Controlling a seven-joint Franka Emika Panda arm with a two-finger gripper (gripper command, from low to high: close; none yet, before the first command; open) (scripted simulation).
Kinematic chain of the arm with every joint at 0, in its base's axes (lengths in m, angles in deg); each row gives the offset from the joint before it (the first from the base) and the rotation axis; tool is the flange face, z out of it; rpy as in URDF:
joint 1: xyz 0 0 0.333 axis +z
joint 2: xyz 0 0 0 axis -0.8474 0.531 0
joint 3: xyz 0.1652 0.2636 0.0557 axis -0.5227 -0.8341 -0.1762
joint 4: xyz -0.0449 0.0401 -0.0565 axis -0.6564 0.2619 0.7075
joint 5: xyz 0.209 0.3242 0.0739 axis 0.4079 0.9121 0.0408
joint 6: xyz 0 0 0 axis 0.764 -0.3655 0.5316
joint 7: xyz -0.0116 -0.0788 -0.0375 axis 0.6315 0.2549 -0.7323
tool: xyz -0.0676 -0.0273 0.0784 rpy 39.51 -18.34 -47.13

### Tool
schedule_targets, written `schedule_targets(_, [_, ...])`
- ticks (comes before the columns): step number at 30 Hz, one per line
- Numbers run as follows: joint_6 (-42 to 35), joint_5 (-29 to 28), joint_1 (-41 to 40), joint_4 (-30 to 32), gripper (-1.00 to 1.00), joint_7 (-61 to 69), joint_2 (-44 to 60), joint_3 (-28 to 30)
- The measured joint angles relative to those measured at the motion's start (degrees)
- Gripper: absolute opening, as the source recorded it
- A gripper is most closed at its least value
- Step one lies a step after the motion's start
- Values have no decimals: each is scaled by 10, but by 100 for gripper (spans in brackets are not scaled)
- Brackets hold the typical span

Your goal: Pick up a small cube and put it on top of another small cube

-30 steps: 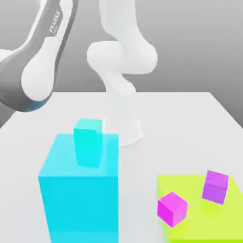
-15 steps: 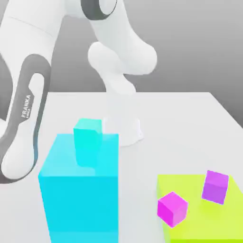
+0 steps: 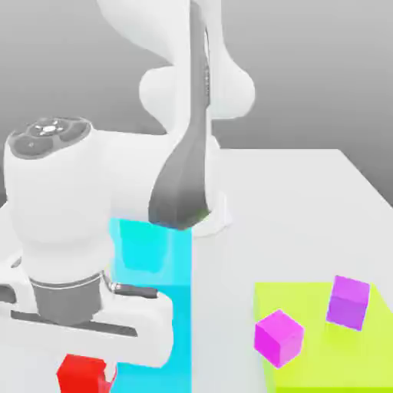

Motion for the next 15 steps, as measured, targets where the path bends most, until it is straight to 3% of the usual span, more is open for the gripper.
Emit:
schedule_targets(8, [-39, -6, 109, 128, -100, 132, -150, -93])
schedule_targets(11, [15, -10, 106, 150, -100, 133, -115, -87])
schedule_targets(12, [36, -14, 106, 155, 100, 130, -98, -85])
schedule_targets(15, [36, -14, 106, 155, 100, 130, -98, -85])
